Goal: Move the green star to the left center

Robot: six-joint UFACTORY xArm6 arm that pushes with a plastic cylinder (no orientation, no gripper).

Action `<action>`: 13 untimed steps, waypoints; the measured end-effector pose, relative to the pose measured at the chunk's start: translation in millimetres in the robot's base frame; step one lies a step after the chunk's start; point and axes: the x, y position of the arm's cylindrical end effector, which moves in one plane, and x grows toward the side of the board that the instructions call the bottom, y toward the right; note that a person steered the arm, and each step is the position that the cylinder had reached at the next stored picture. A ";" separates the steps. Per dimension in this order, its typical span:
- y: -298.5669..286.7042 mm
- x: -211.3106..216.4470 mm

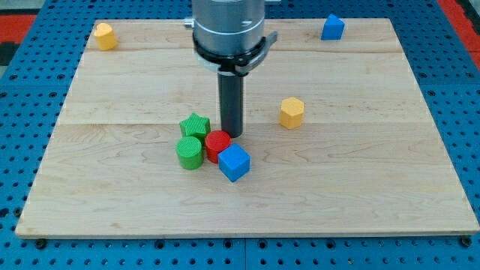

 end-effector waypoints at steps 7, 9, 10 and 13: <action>-99.3 -11.9; -139.5 -60.8; -114.5 -83.9; -131.2 -43.4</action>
